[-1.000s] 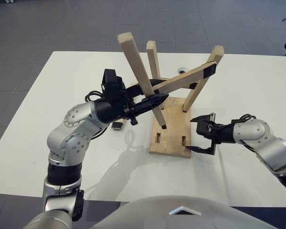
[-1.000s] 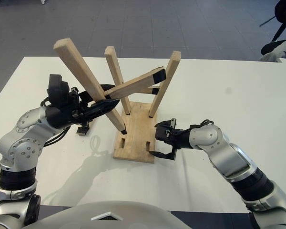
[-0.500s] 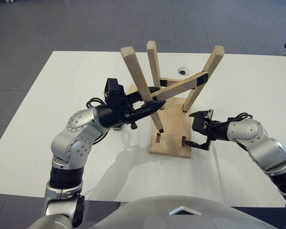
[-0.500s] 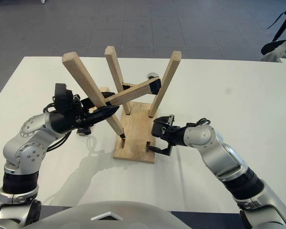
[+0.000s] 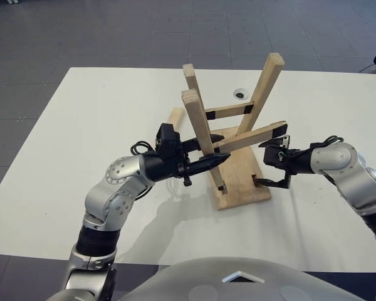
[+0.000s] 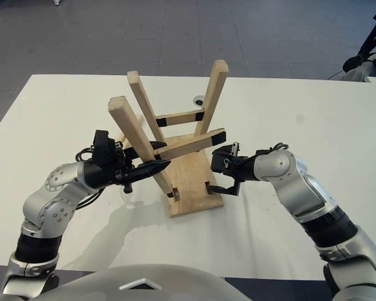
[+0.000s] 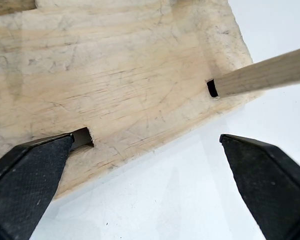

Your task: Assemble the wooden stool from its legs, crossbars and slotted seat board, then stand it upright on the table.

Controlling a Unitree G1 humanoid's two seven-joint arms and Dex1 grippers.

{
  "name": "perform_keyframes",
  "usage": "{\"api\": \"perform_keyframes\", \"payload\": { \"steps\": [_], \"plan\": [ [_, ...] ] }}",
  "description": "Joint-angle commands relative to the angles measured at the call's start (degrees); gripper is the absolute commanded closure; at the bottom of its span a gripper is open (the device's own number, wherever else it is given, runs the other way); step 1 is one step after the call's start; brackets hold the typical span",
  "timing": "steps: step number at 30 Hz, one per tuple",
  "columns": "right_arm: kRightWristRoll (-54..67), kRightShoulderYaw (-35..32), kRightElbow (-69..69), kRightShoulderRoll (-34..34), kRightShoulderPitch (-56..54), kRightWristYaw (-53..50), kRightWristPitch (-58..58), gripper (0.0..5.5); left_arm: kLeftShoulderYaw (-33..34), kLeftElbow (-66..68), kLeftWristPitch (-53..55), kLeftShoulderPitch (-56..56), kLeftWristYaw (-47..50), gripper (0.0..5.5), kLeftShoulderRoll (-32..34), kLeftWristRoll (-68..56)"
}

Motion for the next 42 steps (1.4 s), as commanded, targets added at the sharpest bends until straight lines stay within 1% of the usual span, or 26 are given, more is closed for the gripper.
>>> {"api": "perform_keyframes", "payload": {
  "steps": [1, 5, 12, 15, 20, 24, 36, 42],
  "plan": [
    [-2.1, 1.4, 1.2, 1.4, 1.1, 0.2, 1.3, 0.11, -1.4, 3.3, -6.7, 1.7, 1.9, 3.46, -2.7, 5.9],
    [-2.4, 0.8, 1.3, 1.5, 0.7, 0.9, 1.2, 0.11, -3.1, 7.0, -12.8, 4.6, 1.8, 3.46, -4.4, 10.8],
    [-3.0, 0.1, 2.2, 1.6, 0.1, 1.8, 0.6, 0.11, -6.0, 8.6, -14.9, 7.6, 0.2, 3.46, -4.4, 11.7],
    [-3.1, 0.0, 2.5, 1.7, 0.0, 2.1, 0.4, 0.11, -6.7, 7.1, -13.8, 8.4, -1.3, 3.46, -1.9, 11.1],
    [-3.3, -0.3, 2.1, 2.0, 0.8, 1.8, 0.6, 0.11, -5.0, 8.3, -13.0, 7.8, -4.9, 3.46, 3.4, 10.4],
    [-3.6, -0.4, 1.6, 2.1, 1.4, 1.7, 0.6, 0.11, -4.6, 9.4, -13.5, 7.7, -5.9, 3.46, 4.4, 11.0],
    [-3.7, -1.0, 0.8, 2.1, 2.4, 1.0, 1.3, 0.11, -2.9, 7.4, -12.3, 9.2, -7.2, 3.46, 8.4, 10.0],
    [-3.7, -0.9, 0.4, 2.3, 2.2, 1.1, 1.6, 0.11, -4.7, 8.9, -13.9, 9.7, -6.3, 3.46, 7.3, 11.8]
  ]
}}
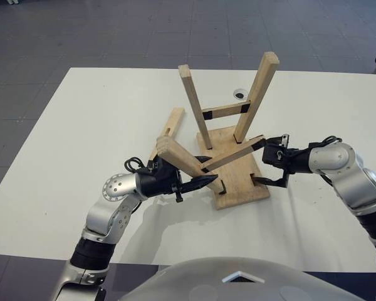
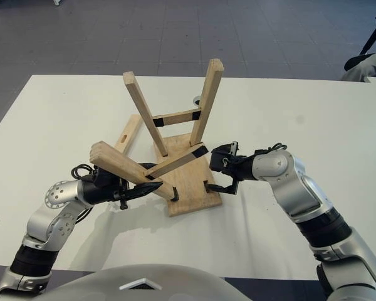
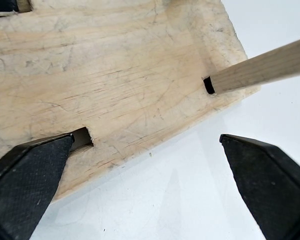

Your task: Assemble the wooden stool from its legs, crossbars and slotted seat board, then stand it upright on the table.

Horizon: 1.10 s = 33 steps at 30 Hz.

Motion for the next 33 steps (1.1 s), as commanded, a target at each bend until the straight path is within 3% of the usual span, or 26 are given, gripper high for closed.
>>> {"api": "perform_keyframes", "payload": {
  "steps": [1, 7, 14, 22, 28, 33],
  "plan": [
    [-1.7, 1.0, 0.6, 0.2, 1.1, 0.3, 1.3, 0.11, -2.1, 3.2, 0.8, 1.5, 0.9, 3.46, 0.9, 4.7],
    [-1.6, 0.7, -0.8, 0.2, 2.1, 0.3, 1.9, 0.11, -3.3, 2.9, 1.2, -2.4, 5.4, 3.46, 1.9, 10.5],
    [-1.6, 0.3, -1.9, 1.1, 2.8, -0.1, 3.2, 0.11, -10.1, 1.7, 5.5, -1.2, 5.3, 3.46, 6.7, 17.4],
    [-0.5, -1.9, -0.8, 1.5, 2.0, 0.8, 4.1, 0.11, -9.4, 4.0, 7.3, 0.2, 4.4, 3.46, 7.6, 12.3],
    [11.4, -10.4, 0.2, 5.6, -3.6, 3.7, 14.1, 0.11, -9.4, 4.8, 6.4, -0.5, 5.0, 3.46, 7.0, 12.2],
    [17.0, -17.5, 9.9, 7.1, -7.7, 2.2, 18.2, 0.11, -9.8, 4.7, 6.0, -0.6, 4.6, 3.46, 7.6, 12.7]
  ]
}}
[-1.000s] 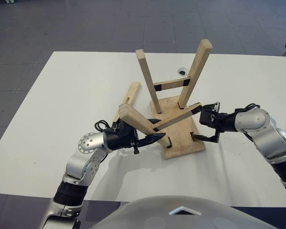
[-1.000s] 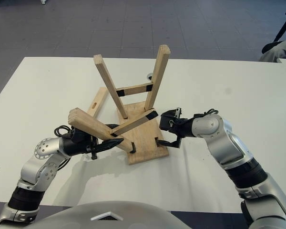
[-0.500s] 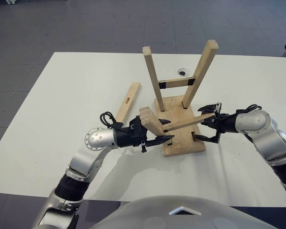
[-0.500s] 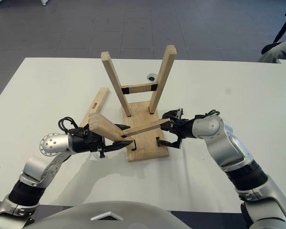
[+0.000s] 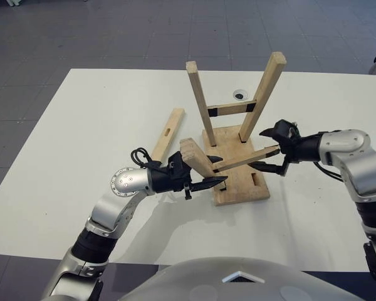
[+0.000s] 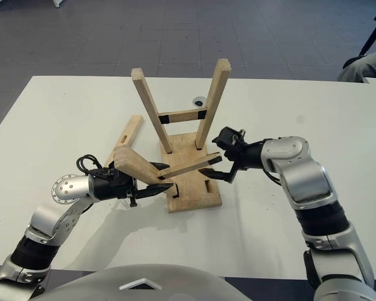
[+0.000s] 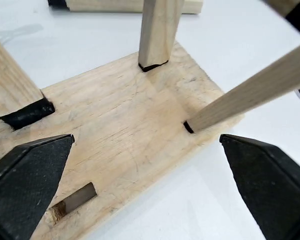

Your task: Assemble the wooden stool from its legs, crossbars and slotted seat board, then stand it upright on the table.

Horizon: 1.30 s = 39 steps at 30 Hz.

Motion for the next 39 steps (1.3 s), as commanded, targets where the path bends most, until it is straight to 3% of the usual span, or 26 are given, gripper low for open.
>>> {"api": "perform_keyframes", "payload": {
  "steps": [1, 9, 13, 22, 25, 31, 39],
  "plan": [
    [2.9, -4.9, 5.9, 0.9, -3.3, -2.0, 2.7, 0.11, -2.9, 6.1, 6.7, 3.9, -0.8, 3.46, 4.9, 5.1],
    [2.1, -8.1, 7.0, 5.0, -0.8, -13.8, 4.0, 0.11, -4.6, 1.3, 19.0, -4.6, -2.5, 3.46, 10.6, 3.4],
    [3.1, -8.4, 4.9, 6.7, 0.7, -17.1, 4.8, 0.11, -4.9, -2.9, 25.1, -8.4, -1.5, 3.46, 10.1, -0.1],
    [4.2, -9.6, 3.9, 6.4, 0.2, -19.3, 5.8, 0.11, -7.0, 2.0, 11.1, 3.9, 2.3, 3.46, 9.8, 7.9],
    [4.0, -9.6, 4.4, 6.4, -0.4, -19.5, 5.7, 0.11, -9.0, 5.1, 5.8, 3.2, 2.0, 3.46, 10.9, 12.7],
    [4.1, -9.6, 4.5, 7.3, -0.7, -20.6, 5.5, 0.11, -8.3, 11.2, 5.4, -0.7, -5.4, 3.46, 14.7, 9.5],
    [4.0, -9.0, 4.5, 6.9, -0.3, -20.4, 4.8, 0.11, -7.1, 17.2, 3.7, -5.8, -5.9, 3.46, 13.4, 10.4]
  ]
}}
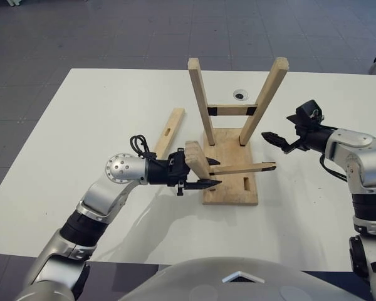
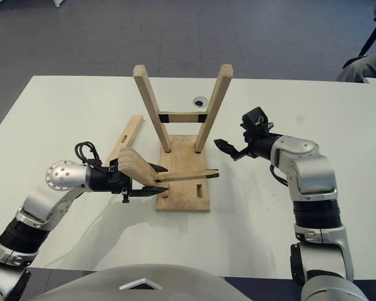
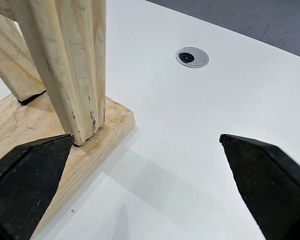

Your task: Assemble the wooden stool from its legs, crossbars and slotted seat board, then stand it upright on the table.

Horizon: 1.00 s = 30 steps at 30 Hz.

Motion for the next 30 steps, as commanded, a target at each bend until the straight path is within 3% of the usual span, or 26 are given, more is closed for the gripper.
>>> {"api": "perform_keyframes", "payload": {
  "steps": [1, 9, 17, 18, 26, 30],
  "plan": [
    [0.2, 1.1, -1.0, -0.9, -0.2, 1.5, -0.3, 0.11, -2.9, 11.0, 6.8, 3.5, 0.5, 3.46, 5.7, 10.1],
    [-1.8, 10.1, -9.9, -5.4, 9.0, 8.2, -3.6, 0.11, -3.1, 11.4, 5.7, 3.2, 0.4, 3.46, 5.3, 9.8],
    [-8.8, 17.0, -12.4, -4.6, 15.1, 3.7, -8.6, 0.11, -2.5, 10.4, 6.9, 2.7, 0.8, 3.46, 4.4, 8.2],
    [-9.2, 17.1, -12.5, -4.3, 15.2, 3.2, -8.8, 0.11, -2.2, 10.4, 7.2, 2.5, 0.7, 3.08, 4.3, 7.7],
    [-10.0, 17.5, -13.6, -3.1, 16.4, 1.3, -8.8, 0.11, 1.6, 7.2, 12.2, 1.1, -1.2, 1.82, 2.2, 6.0],
    [-10.2, 17.1, -14.2, -2.4, 17.0, 0.3, -8.1, 0.11, 5.4, 4.9, 15.3, -0.5, -3.4, 1.08, 5.8, 5.0]
  ]
}}
